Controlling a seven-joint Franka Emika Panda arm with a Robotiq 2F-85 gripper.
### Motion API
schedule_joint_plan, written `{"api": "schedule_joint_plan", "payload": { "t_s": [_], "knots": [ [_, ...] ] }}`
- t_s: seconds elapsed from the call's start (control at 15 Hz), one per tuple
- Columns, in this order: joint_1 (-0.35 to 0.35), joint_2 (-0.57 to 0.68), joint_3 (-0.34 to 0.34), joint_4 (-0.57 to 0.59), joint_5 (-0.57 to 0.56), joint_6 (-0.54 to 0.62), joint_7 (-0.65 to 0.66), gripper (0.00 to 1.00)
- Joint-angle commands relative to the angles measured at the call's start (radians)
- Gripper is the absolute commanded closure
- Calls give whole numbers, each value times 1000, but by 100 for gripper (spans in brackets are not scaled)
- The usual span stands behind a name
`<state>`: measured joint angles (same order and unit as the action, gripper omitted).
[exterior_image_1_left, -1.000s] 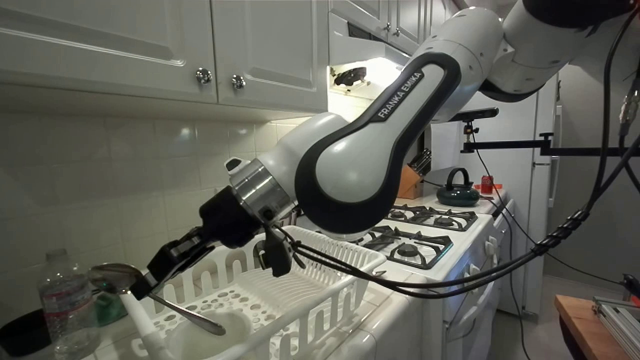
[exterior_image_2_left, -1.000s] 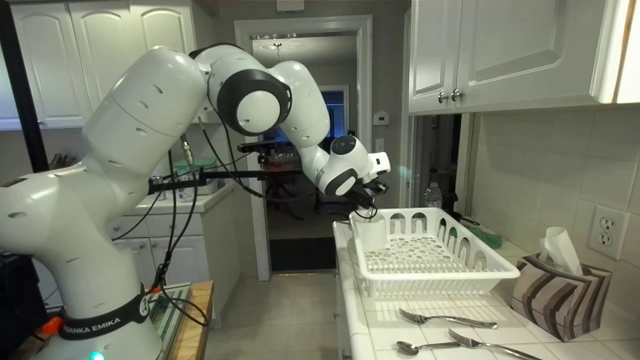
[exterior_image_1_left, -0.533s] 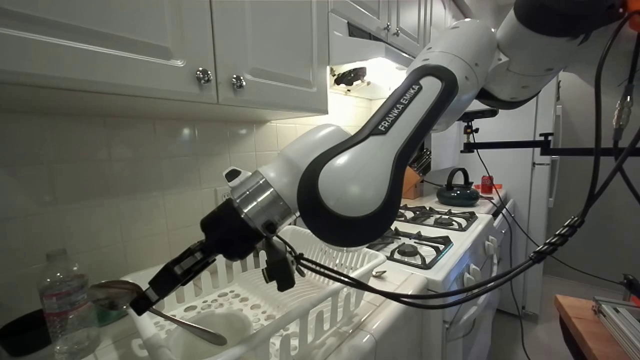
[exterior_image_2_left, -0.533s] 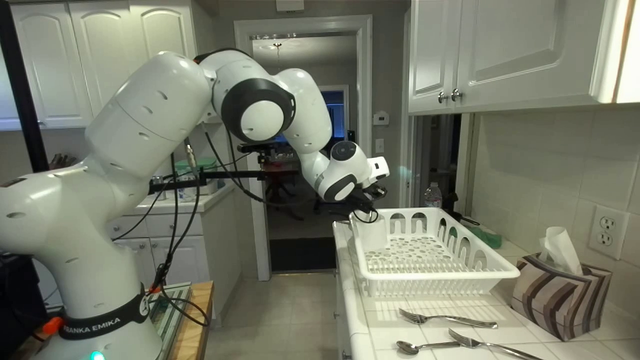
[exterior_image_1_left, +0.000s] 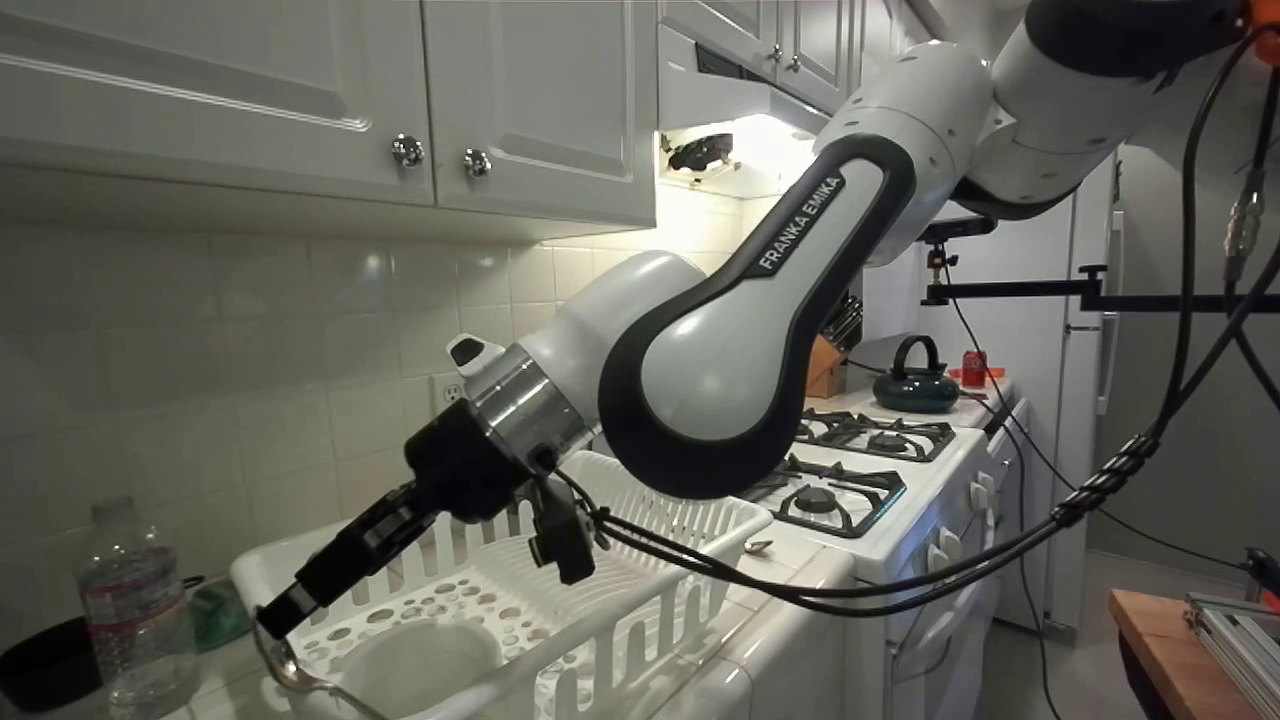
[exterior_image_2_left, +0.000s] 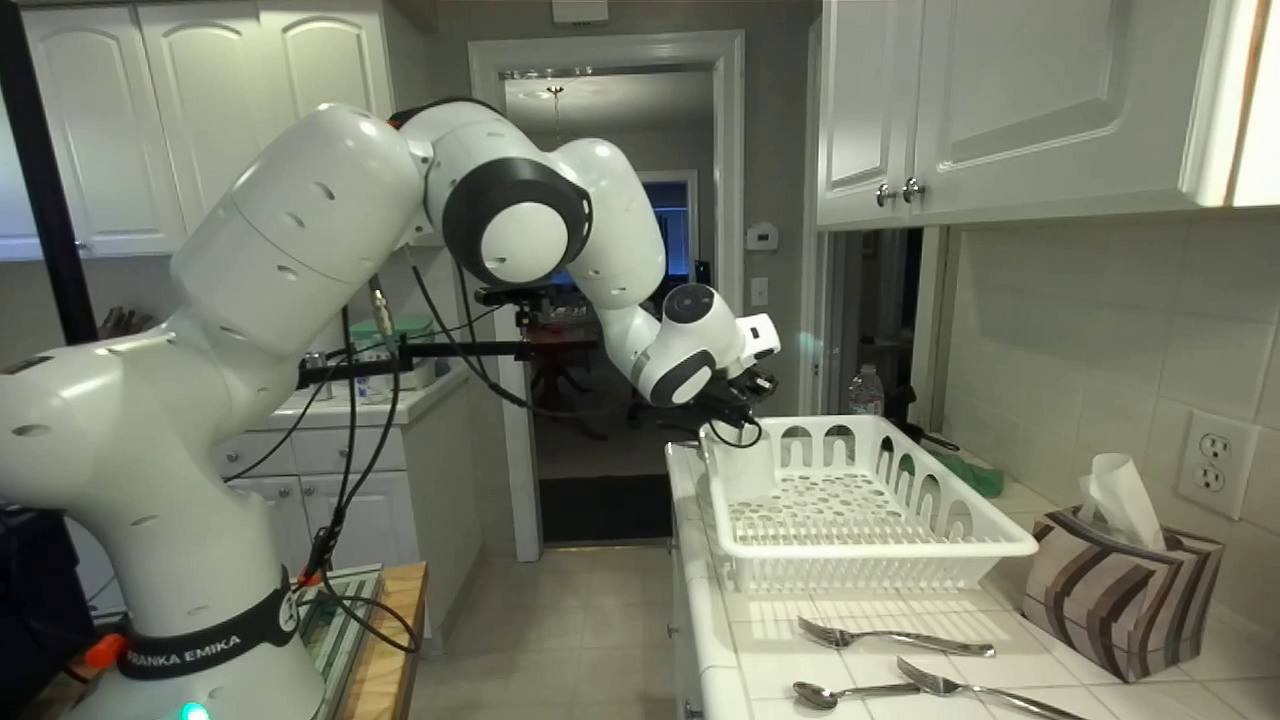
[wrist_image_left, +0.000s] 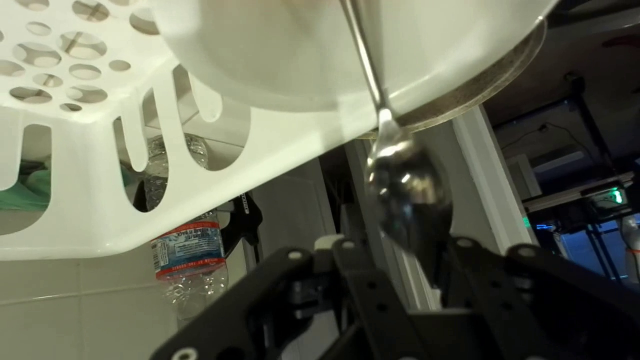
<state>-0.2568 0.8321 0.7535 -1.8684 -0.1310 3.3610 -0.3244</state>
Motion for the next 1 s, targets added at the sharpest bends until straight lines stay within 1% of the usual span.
{"api": "schedule_joint_plan", "payload": {
  "t_s": [0.0, 0.07, 0.13, 0.27, 0.33, 0.4, 0.47, 0.53, 0.67, 0.8, 0.93],
  "knots": [
    [-12, -3, 5, 1, -12, -11, -11, 35],
    [-13, -5, 4, 1, -9, -10, -9, 29],
    [0, -28, -27, 4, -56, -22, 76, 23],
    [1, -72, -41, -7, -33, -43, 120, 9],
    [-11, -103, -29, -22, 32, -55, 83, 2],
    [9, -144, -70, -26, -5, -69, 154, 0],
    [23, -203, -103, -42, 22, -113, 180, 0],
    [15, -246, -103, -57, 67, -162, 166, 0],
    [10, -314, -124, -68, 72, -254, 203, 0],
    [21, -389, -162, -83, 80, -343, 261, 0],
    [9, -458, -179, -102, 85, -434, 325, 0]
  ]
}}
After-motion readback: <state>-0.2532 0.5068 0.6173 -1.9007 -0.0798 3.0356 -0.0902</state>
